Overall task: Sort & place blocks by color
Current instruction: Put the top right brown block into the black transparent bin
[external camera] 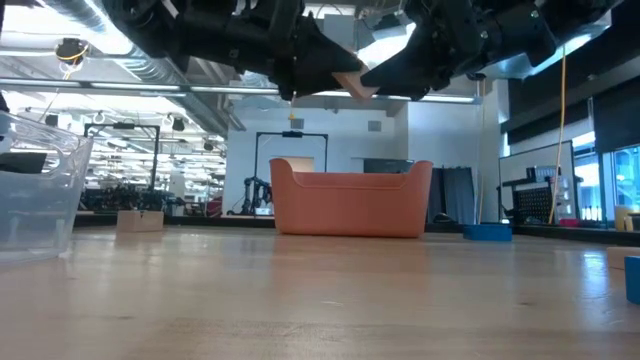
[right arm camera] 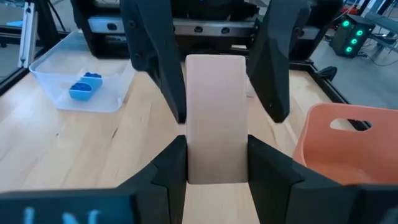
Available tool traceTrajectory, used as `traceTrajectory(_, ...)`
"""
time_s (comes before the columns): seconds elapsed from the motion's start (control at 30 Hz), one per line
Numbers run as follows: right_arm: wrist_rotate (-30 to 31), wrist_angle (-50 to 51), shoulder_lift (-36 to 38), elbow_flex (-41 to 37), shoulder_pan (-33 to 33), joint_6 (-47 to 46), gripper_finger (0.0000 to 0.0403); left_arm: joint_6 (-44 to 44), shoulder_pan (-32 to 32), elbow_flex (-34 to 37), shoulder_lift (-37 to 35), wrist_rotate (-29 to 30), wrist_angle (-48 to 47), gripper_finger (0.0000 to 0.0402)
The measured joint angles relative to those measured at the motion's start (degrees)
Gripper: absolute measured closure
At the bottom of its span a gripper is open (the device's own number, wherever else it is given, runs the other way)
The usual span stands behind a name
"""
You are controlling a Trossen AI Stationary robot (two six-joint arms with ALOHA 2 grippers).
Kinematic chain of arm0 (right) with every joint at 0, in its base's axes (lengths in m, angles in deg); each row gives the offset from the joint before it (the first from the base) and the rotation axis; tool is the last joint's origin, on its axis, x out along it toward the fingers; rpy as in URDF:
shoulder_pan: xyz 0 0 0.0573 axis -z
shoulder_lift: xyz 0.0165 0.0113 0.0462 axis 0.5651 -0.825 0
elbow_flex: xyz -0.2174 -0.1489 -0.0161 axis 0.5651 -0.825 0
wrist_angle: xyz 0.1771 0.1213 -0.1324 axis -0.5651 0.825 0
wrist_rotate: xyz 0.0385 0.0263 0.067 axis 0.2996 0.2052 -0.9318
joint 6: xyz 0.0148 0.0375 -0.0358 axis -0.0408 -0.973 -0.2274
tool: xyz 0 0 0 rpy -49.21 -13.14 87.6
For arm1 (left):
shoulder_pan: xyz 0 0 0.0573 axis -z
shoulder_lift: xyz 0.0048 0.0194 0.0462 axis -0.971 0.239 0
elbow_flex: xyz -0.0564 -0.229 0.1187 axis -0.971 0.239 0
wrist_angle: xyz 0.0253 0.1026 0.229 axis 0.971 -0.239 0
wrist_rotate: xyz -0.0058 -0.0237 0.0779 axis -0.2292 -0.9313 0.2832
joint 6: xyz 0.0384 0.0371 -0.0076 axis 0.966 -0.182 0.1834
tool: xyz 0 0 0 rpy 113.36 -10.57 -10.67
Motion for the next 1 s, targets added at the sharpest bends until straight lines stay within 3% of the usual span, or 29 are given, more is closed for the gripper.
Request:
traceTrajectory(0.17,0.2,0.5,0.0,0.0,0.0,0.0,0.0271,0.0,0.0,0.0,-0.2,0.0,-1.4,0.0195)
traceTrajectory(0.33,0.9,0.7,0.0,0.0,0.0,0.0,0.0239,-0.3,0.0,-0.1,-0.2,-0.4,-3.0,0.0280)
traceTrajectory(0.57,8.6,4.6,1.6,0.0,0.0,1.8,0.0160,0.0,-0.9,0.0,-6.8,4.8,-16.0,0.0284)
traceTrajectory(0.73,13.1,11.3,6.4,0.0,0.0,1.8,0.0136,0.0,-0.1,1.1,-14.3,7.3,-23.0,0.0284)
traceTrajectory(0.87,14.0,15.1,11.7,0.0,-0.4,0.4,0.0134,-1.6,2.7,3.5,-18.4,6.9,-18.9,0.0284)
traceTrajectory(1.0,16.0,14.7,17.9,0.0,-1.3,0.6,0.0133,-4.6,7.6,5.4,-18.1,5.2,-11.5,0.0284)
